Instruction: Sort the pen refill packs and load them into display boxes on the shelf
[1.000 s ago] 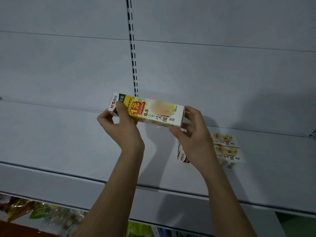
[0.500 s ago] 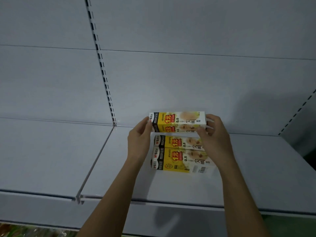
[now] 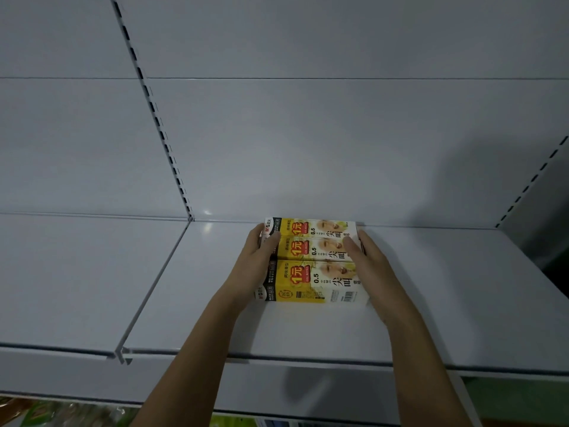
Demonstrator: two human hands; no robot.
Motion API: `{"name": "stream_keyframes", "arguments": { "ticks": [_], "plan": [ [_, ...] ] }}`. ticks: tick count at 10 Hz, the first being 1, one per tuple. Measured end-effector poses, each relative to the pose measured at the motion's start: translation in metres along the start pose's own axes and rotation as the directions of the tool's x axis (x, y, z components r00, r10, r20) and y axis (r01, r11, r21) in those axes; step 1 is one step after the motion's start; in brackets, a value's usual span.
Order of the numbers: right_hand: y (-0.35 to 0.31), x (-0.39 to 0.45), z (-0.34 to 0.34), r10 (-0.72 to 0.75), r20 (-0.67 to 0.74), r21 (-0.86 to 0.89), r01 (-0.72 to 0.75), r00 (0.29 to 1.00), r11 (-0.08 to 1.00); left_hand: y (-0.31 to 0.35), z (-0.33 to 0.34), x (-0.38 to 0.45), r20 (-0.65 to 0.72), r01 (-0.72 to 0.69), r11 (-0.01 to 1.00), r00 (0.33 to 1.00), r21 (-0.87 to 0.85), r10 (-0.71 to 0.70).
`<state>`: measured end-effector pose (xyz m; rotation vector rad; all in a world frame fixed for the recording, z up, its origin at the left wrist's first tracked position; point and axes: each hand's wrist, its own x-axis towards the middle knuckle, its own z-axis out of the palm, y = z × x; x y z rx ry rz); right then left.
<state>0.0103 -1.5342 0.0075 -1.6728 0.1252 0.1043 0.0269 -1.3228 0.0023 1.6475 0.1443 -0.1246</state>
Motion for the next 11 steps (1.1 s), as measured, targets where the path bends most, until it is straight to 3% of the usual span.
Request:
{"name": "stream_keyframes", "arguments": {
  "ticks": [3,5,7,8,10,11],
  "plan": [
    [0.003,0.028,0.009,0.016,-0.054,0.13,-0.008,0.998,0.991,0.003,0.002,0.024,-0.037,0.051,0.998,0.998,-0.037,-0.052],
    [-0.002,0.061,0.013,0.01,-0.059,0.129,-0.003,0.998,0.992,0.012,0.003,0.047,-0.026,0.13,0.984,0.991,-0.123,-0.134],
    [0.001,0.066,0.015,0.034,-0.075,0.101,-0.027,0.997,0.995,0.009,-0.001,0.056,-0.036,0.138,0.987,0.989,-0.079,-0.141],
    [0.006,0.07,0.014,0.027,-0.071,0.109,-0.02,0.997,0.994,0.01,0.001,0.055,0.015,0.121,0.99,0.993,-0.066,-0.12],
    [-0.002,0.065,0.0,0.047,-0.107,0.241,-0.02,0.993,0.97,0.017,-0.009,0.051,-0.121,-0.06,0.998,0.991,0.035,0.063],
    [-0.009,0.056,0.002,-0.026,-0.254,0.161,0.069,0.967,0.985,0.02,-0.015,0.044,-0.149,-0.079,0.995,0.985,0.061,0.087]
  ]
}}
